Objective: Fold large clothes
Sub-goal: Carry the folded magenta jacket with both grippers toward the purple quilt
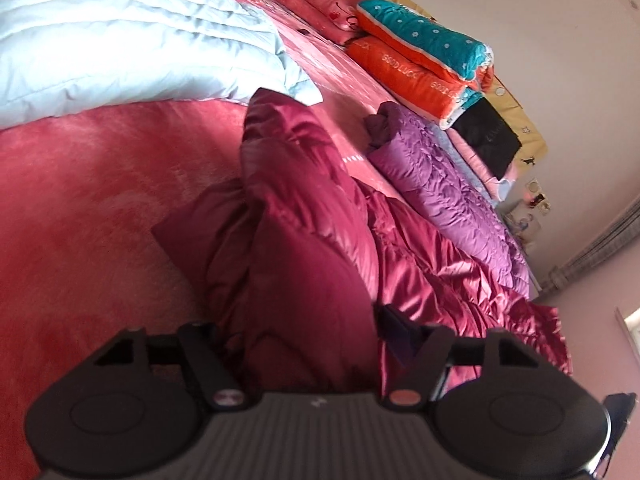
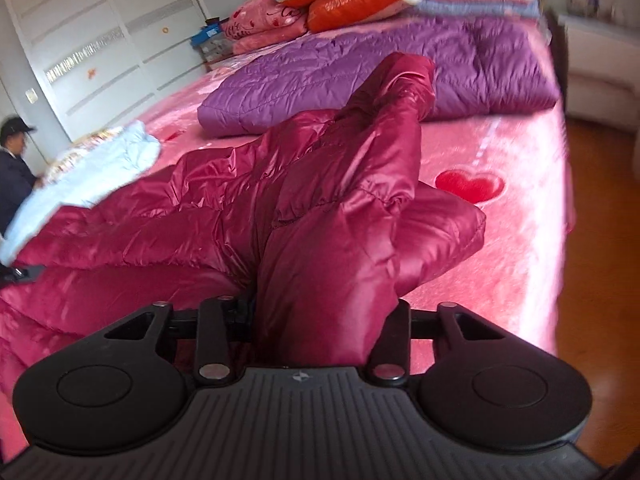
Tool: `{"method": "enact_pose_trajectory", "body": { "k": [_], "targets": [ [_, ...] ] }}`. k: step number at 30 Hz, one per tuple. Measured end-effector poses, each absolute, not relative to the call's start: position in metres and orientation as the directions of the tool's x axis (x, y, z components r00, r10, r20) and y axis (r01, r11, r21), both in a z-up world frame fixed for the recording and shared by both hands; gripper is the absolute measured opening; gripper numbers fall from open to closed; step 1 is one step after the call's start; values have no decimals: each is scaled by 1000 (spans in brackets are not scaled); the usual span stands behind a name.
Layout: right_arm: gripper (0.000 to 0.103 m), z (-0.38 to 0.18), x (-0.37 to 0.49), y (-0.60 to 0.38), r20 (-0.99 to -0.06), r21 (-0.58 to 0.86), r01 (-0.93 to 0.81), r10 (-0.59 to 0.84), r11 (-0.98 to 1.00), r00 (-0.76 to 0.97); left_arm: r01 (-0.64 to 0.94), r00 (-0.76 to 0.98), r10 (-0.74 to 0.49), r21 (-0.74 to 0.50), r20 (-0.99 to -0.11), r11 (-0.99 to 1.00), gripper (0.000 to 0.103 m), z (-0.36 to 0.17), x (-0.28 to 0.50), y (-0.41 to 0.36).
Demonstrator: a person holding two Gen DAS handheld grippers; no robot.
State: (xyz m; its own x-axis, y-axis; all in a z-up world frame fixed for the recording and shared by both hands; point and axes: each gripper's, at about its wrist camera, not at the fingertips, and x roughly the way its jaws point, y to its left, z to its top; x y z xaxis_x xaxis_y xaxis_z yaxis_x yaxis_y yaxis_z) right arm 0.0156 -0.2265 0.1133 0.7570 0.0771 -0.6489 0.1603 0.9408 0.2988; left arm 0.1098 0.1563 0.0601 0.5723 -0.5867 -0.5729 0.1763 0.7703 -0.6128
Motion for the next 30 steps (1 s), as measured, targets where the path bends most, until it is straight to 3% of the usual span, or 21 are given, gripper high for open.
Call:
{"method": "enact_pose_trajectory", "body": {
  "k": [5,11,30],
  "targets": [
    [40,122,3,-198,-644,169,197,-43,966,764,182,589,-549,-565,-593,805,44,69,102,151],
    [36,130,-15,-188,-612,94,239,-133,966,780,171,599,-543,-568,-589,805,31,78,86,151],
    [32,161,-62,-160,-527,-119,276,-297,954,796,236,593,-592,-585,-545,776,23,105,16,152]
  ]
}}
